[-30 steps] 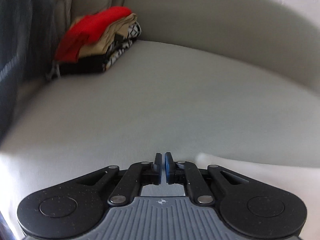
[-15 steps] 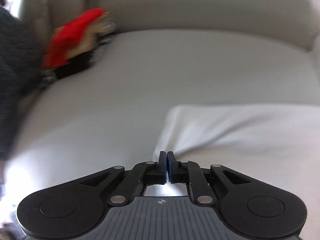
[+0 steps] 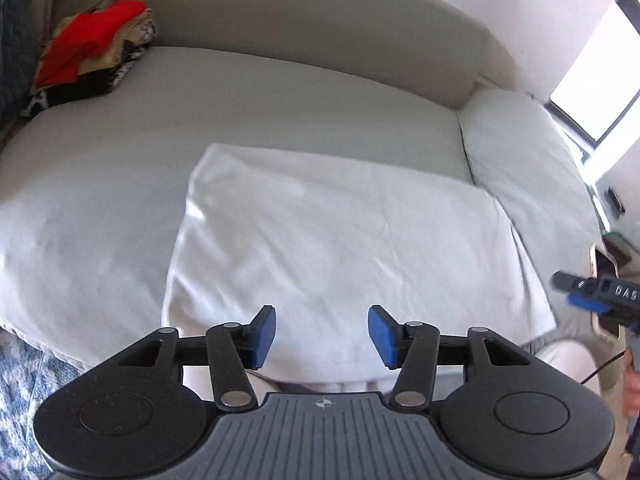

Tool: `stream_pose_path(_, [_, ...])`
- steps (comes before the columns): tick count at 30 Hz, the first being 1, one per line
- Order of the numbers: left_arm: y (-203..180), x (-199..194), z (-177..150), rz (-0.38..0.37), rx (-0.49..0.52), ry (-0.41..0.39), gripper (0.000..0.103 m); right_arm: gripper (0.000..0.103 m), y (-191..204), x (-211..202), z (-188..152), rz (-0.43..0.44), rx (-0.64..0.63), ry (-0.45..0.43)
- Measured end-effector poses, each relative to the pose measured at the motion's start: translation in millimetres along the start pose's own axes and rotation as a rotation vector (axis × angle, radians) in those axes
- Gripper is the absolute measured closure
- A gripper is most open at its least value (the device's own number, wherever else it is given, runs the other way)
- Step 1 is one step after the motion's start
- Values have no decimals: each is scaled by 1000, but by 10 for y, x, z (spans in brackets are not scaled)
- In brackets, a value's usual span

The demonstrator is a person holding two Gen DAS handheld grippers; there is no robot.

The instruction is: Fold clothes

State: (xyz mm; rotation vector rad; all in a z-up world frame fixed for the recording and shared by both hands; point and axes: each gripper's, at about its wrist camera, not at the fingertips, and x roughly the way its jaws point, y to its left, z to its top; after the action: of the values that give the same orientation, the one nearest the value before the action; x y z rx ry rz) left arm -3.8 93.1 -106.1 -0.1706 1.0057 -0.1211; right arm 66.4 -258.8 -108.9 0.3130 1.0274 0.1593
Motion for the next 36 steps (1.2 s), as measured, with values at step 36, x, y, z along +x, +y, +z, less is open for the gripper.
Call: stream_pose_path(36, [-618,257,-572,94,136,105,47,38,-202,-115,-520,121,232,140])
